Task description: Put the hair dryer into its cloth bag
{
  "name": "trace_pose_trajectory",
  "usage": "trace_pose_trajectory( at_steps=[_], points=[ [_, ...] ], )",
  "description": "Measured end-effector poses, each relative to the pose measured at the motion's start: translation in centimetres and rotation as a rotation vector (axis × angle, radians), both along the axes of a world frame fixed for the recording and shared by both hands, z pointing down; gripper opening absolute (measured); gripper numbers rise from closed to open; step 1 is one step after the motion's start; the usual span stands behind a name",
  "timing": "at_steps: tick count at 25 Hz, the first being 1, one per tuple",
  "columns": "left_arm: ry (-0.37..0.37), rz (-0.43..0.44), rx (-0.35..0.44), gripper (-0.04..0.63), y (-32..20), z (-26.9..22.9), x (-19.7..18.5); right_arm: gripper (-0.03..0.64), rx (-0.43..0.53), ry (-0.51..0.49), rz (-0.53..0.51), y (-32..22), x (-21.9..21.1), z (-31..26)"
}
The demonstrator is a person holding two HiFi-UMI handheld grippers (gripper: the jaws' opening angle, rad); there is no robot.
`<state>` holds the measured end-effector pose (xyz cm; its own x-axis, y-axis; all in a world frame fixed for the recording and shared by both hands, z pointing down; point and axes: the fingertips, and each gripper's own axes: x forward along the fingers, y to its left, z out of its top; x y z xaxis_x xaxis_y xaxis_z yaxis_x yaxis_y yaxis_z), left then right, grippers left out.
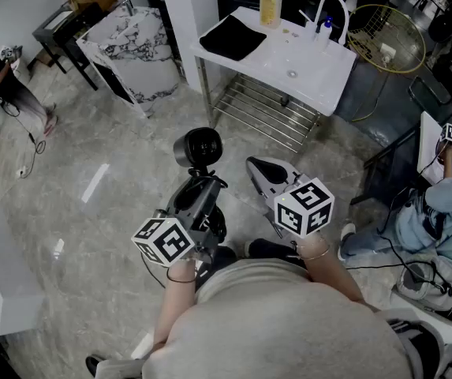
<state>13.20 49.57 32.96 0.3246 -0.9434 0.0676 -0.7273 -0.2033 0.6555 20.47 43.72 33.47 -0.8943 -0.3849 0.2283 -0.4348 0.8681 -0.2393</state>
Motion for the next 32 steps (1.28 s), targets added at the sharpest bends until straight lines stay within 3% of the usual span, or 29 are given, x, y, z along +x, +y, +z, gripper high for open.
trace_pose_trajectory(
  at_steps=[4, 16, 20, 28, 32],
  points=[
    [-0.018, -0.013, -0.012, 0.232, -0.5, 0.2, 0.2, -0.002, 0.005, -0.047, 0.027, -0.5, 0.2, -1.3],
    [-0.064, -0.008, -0.002, 0.232, -1.7, 0.1, 1.0, -0.002, 0.023, -0.063, 0.030, -1.5, 0.7, -1.4],
    [-0.095, -0.002, 0.002, 0.232, -2.2, -0.2, 1.1, 0.000, -0.037, -0.117, 0.005, -1.8, 1.0, -0.8],
    [-0.023, -0.033, 0.012, 0.232, -2.8, 0.7, 2.6, -0.002, -0.132, -0.131, -0.045, -2.1, 2.2, 1.7],
    [-0.025, -0.040, 0.010, 0.232, -3.3, 0.9, 2.4, -0.002, -0.138, -0.109, -0.064, -2.8, 1.6, 2.5]
  ],
)
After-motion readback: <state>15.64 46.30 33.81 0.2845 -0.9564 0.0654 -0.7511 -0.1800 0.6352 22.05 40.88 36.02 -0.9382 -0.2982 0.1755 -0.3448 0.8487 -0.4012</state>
